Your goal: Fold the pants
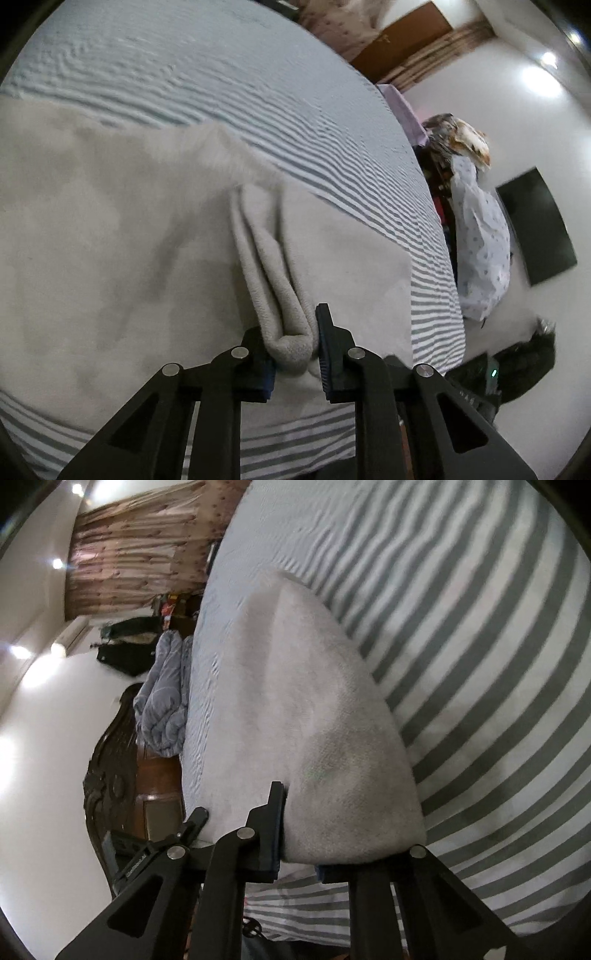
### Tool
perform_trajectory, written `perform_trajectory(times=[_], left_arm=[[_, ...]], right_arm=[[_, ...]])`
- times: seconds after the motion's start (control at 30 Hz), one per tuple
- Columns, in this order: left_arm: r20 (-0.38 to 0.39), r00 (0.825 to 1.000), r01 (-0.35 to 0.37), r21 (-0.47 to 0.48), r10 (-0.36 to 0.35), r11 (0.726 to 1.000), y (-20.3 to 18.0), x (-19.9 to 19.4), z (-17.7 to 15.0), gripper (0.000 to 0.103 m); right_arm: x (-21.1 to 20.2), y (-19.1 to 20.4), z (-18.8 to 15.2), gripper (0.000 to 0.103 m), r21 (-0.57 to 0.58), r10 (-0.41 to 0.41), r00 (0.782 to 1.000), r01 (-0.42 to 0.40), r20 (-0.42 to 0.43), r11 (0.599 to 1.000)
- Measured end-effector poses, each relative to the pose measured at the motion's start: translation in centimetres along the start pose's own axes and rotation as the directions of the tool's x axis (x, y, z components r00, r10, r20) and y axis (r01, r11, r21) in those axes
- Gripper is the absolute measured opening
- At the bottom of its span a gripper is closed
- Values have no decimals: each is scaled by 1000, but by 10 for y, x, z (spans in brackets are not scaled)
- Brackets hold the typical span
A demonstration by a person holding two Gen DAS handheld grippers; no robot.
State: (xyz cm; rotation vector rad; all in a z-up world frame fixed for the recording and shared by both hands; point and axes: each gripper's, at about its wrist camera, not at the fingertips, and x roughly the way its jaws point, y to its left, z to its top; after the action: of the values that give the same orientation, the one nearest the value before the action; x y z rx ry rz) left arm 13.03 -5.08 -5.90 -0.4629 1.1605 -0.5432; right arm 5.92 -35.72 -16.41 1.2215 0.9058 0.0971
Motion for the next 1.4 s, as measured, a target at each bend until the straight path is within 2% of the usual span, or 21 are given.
perform_trajectory(times=[0.1,0.2,0.33,0.4,0.47,0.57,0.63,0.7,0.77,0.83,0.9,0.93,1.0,1.07,1.17,1.23,1.33,1.4], left_arm=[[-11,999,-50,14,50,999,15,-5,-1,19],[-70,992,-100,12,100,995,34,10,-3,20],[-86,992,-96,13,97,995,44,15,-8,22],[-88,990,-104,38,107,994,39,14,-9,25],[-81,987,-129,79,135,988,31,9,-8,30],[-27,978,-199,174,207,964,15,-5,-10,32],[36,966,-257,246,257,935,3,-16,-12,32],[121,945,-326,301,303,896,-8,-27,-15,32],[199,932,-354,321,303,878,-16,-39,-17,32],[216,946,-306,349,242,886,-25,-44,-16,32],[201,955,-279,372,216,885,-29,-38,-14,32],[185,961,-261,385,203,885,-33,-32,-13,32],[159,967,-247,393,199,886,-34,-16,-14,32],[115,973,-231,379,202,896,-29,0,-14,32],[63,971,-240,355,233,904,-19,19,-20,32],[37,966,-252,347,255,903,-8,28,-25,32],[41,972,-232,353,233,906,3,28,-30,32],[37,971,-234,350,236,907,5,30,-30,32]], right_arm=[[13,10,-7,13,-44,-20,999,19,-30,999],[29,10,-16,13,-70,-78,995,74,-57,995],[37,9,-17,15,-67,-108,991,103,-79,992],[36,16,-16,19,-94,-148,986,141,-77,986],[33,20,-15,29,-129,-186,979,175,-84,976],[30,36,-21,36,-211,-255,961,229,-106,950],[28,46,-27,36,-277,-294,946,249,-136,928],[24,52,-33,36,-314,-309,936,247,-167,917],[20,63,-39,36,-355,-297,932,212,-206,911],[15,78,-43,36,-419,-294,933,187,-208,889],[11,98,-41,36,-488,-297,942,190,-153,852],[10,108,-36,36,-521,-307,947,217,-92,826],[12,120,-21,36,-547,-313,950,253,-16,798],[24,126,4,36,-554,-354,933,330,68,764],[46,126,42,36,-542,-395,910,398,129,740],[64,124,63,36,-537,-433,888,444,155,718],[86,113,83,34,-533,-491,857,492,158,688],[94,107,87,34,-526,-508,848,504,150,685]])
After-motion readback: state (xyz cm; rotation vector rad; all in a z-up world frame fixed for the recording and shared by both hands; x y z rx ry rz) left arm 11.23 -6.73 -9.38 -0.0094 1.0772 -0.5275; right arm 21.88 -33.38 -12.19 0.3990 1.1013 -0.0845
